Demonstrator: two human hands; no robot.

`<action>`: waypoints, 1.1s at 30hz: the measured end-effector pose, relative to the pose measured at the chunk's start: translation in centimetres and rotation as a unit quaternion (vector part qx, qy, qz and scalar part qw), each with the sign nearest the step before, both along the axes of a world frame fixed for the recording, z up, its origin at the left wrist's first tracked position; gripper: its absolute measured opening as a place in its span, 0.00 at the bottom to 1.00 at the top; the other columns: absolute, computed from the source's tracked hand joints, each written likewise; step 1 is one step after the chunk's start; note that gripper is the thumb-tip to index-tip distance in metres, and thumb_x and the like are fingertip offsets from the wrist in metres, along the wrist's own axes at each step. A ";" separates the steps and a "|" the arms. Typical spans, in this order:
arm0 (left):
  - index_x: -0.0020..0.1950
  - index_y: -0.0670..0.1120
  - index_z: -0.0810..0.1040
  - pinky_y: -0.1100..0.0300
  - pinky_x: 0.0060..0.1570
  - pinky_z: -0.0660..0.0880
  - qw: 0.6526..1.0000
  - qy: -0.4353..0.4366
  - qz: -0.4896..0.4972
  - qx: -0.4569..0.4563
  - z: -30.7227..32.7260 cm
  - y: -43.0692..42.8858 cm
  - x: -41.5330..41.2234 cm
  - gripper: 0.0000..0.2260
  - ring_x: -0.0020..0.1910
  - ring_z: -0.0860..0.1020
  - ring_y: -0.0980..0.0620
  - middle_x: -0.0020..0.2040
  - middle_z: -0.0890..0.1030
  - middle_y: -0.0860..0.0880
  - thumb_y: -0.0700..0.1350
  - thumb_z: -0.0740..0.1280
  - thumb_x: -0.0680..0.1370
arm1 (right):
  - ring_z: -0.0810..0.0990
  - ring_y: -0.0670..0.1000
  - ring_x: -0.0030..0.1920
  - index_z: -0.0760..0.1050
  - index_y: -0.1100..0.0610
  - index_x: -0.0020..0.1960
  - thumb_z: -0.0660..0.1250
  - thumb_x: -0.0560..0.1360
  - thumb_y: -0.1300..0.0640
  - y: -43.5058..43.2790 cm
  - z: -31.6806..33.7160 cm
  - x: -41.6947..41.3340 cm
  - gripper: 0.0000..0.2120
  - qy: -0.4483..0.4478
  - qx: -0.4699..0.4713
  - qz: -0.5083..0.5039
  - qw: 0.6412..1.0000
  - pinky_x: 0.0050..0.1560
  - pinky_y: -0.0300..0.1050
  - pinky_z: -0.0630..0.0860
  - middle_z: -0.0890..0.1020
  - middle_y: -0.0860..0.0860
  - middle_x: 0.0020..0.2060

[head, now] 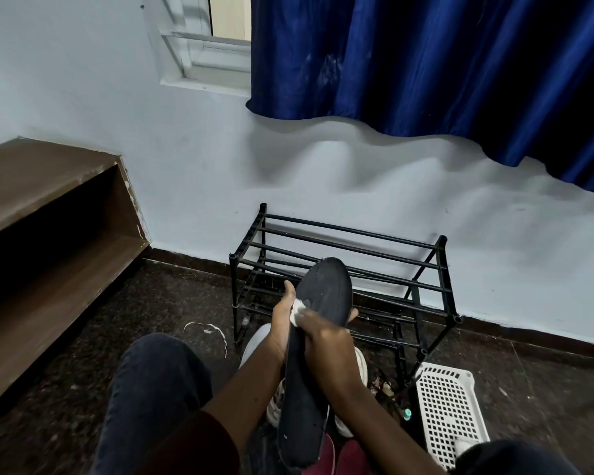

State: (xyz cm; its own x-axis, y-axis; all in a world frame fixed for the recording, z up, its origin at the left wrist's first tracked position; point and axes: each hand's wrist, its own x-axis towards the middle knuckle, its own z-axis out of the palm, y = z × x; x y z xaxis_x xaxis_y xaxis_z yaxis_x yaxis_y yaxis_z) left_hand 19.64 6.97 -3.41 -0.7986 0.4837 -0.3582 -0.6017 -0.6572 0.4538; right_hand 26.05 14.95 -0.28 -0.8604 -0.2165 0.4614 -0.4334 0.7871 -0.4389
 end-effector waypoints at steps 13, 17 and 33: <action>0.65 0.36 0.73 0.43 0.56 0.75 1.000 0.003 -0.006 -0.016 1.5 0.1 0.0 0.39 0.57 0.77 0.38 0.61 0.75 0.34 0.69 0.59 0.72 | 0.82 0.50 0.50 0.81 0.58 0.51 0.64 0.65 0.63 0.4 -1.3 1.7 0.16 -0.013 0.034 -0.033 0.999 0.46 0.37 0.76 0.83 0.54 0.51; 0.57 0.37 0.80 0.52 0.55 0.78 0.995 0.083 -0.050 0.003 2.0 0.2 1.4 0.31 0.53 0.80 0.43 0.55 0.81 0.39 0.52 0.81 0.60 | 0.71 0.55 0.66 0.66 0.61 0.69 0.54 0.78 0.65 2.1 1.6 -2.7 0.19 -0.043 0.109 -0.143 0.983 0.58 0.45 0.72 0.67 0.56 0.70; 0.60 0.36 0.75 0.57 0.36 0.81 0.991 0.024 0.059 -0.116 1.0 0.5 0.6 0.27 0.40 0.84 0.46 0.44 0.84 0.39 0.57 0.51 0.81 | 0.84 0.46 0.39 0.80 0.55 0.51 0.68 0.61 0.60 -0.5 -2.0 4.7 0.18 -0.126 0.036 -0.016 0.991 0.32 0.35 0.77 0.83 0.50 0.50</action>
